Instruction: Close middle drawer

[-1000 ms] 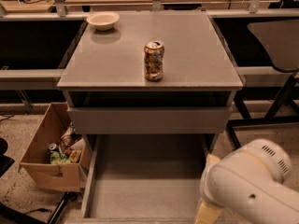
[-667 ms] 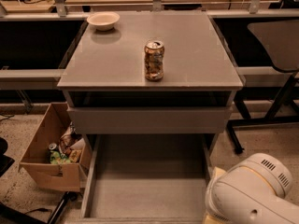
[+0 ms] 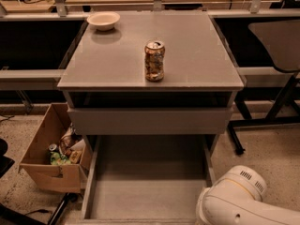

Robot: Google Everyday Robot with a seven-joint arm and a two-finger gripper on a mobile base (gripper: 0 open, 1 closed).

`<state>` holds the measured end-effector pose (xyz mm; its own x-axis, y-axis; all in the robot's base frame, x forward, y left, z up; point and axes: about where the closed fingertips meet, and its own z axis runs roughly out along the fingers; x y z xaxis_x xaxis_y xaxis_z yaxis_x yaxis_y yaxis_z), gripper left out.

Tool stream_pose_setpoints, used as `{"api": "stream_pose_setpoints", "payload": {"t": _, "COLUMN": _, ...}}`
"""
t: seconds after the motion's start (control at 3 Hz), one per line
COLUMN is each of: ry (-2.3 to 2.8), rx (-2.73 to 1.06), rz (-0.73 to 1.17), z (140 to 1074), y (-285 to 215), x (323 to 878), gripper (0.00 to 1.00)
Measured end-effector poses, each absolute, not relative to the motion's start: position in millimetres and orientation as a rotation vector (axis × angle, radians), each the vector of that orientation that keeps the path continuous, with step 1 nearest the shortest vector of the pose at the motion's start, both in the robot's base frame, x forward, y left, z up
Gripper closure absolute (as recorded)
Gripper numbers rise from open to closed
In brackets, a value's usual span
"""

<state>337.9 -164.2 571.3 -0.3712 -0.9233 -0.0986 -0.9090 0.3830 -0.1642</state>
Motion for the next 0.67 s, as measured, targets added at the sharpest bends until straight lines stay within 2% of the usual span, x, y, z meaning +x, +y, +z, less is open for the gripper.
{"api": "stream_pose_setpoints", "payload": {"t": 0.33, "ry": 2.511, "rx": -1.631, "rz": 0.068, "z": 486.9, "y": -157.7, "x": 302.8, "gripper": 0.42}}
{"api": "stream_pose_setpoints", "payload": {"t": 0.67, "ry": 2.560, "rx": -1.568, "rz": 0.162, "z": 441.9, "y": -168.5, "x": 255.2, "gripper": 0.65}}
